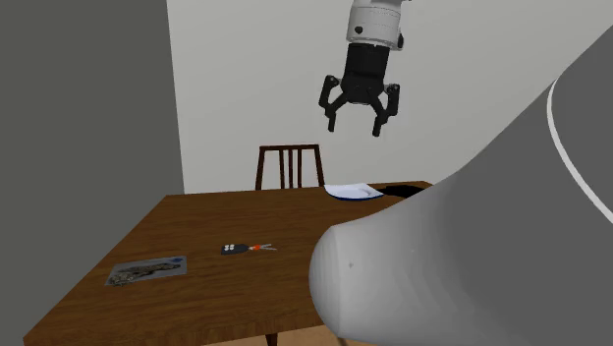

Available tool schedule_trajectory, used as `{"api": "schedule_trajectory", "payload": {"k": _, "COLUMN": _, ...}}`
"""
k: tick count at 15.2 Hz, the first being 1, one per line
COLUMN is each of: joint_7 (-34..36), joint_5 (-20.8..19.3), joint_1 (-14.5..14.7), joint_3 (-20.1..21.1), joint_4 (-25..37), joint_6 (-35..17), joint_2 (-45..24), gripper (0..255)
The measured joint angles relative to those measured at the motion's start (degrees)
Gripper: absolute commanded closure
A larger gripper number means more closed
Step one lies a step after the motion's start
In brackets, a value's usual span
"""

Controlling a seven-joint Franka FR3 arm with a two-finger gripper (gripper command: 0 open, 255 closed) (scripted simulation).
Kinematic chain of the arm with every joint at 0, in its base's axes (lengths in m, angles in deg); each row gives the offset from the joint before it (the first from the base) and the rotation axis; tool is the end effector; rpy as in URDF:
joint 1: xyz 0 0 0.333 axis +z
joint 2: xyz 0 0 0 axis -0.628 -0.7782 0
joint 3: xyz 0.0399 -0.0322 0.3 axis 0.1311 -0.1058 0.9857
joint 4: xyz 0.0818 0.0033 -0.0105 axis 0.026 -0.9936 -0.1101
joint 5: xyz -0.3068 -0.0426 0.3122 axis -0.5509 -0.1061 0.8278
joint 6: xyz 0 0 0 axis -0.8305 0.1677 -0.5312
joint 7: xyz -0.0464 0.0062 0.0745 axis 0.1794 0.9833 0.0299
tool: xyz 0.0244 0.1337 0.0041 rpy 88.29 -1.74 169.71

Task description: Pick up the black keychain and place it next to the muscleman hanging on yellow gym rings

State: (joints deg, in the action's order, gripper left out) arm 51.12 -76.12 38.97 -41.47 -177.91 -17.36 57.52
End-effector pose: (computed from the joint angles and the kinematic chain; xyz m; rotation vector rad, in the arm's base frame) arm 0.3666 0.0095 0.5662 -3.0177 -0.1128 -0.2187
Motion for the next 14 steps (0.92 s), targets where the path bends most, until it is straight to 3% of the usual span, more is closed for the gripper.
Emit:
{"api": "schedule_trajectory", "payload": {"k": 4, "joint_7": 3.81, "joint_5": 1.32, "joint_1": 0.1, "joint_3": 2.95, "joint_4": -2.68, "joint_6": -2.07, "joint_2": 0.42, "gripper": 0}}
{"api": "schedule_trajectory", "payload": {"k": 14, "joint_7": 23.04, "joint_5": 8.06, "joint_1": 1.04, "joint_3": 18.22, "joint_4": -8.05, "joint_6": -12.55, "joint_2": -5.44, "gripper": 0}}
